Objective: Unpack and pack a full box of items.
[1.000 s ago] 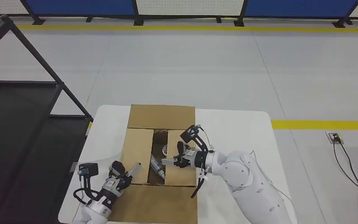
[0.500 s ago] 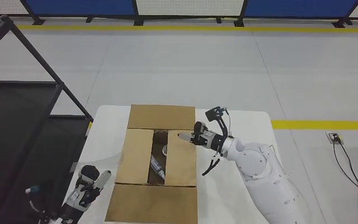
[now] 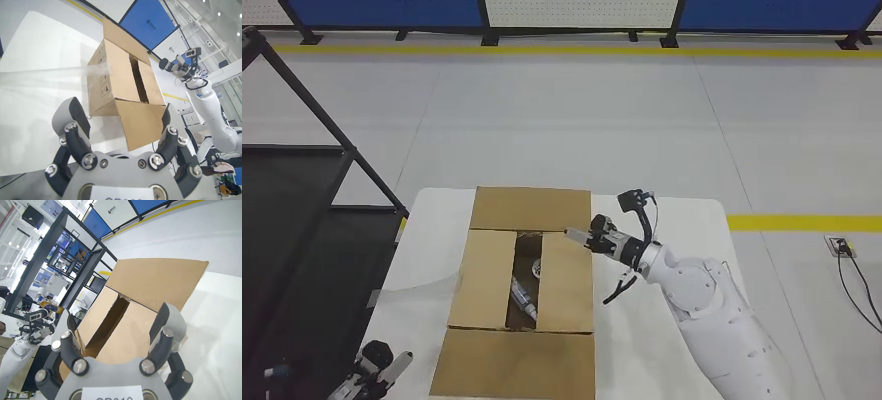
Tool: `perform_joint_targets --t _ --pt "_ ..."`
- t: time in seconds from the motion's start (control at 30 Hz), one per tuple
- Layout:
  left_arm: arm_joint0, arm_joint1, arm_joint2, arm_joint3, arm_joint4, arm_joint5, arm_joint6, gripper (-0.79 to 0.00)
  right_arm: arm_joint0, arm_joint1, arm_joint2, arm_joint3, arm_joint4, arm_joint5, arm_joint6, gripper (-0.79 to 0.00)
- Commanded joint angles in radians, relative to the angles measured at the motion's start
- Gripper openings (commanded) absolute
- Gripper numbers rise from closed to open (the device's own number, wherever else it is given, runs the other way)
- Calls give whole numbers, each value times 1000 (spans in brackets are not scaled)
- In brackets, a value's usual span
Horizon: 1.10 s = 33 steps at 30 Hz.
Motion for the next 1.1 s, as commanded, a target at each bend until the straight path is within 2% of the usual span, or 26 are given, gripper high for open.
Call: perform_joint_targets --t 0.0,0.27,0.37,0.5,0.67,0.93,1.07 --pt "-14 3 12 21 10 8 -18 0 40 -6 -18 65 -9 21 -26 0" --pt "7 7 59 40 22 -25 -58 0 211 -58 -144 335 -76 126 -208 0" --pt "27 8 69 35 17 -46 -62 0 264 -81 -184 433 -71 131 -244 0" --pt "51 10 89 22 2 -75 -69 0 324 -105 -212 546 -28 80 -236 0" --pt "66 10 110 -4 -36 -85 -48 0 373 -123 -207 654 76 -44 -166 0" --pt "60 7 140 -55 -68 -48 27 0 409 -121 -164 746 216 -244 -38 0" --pt "55 5 146 -80 -89 -28 72 0 416 -113 -142 759 261 -313 17 0"
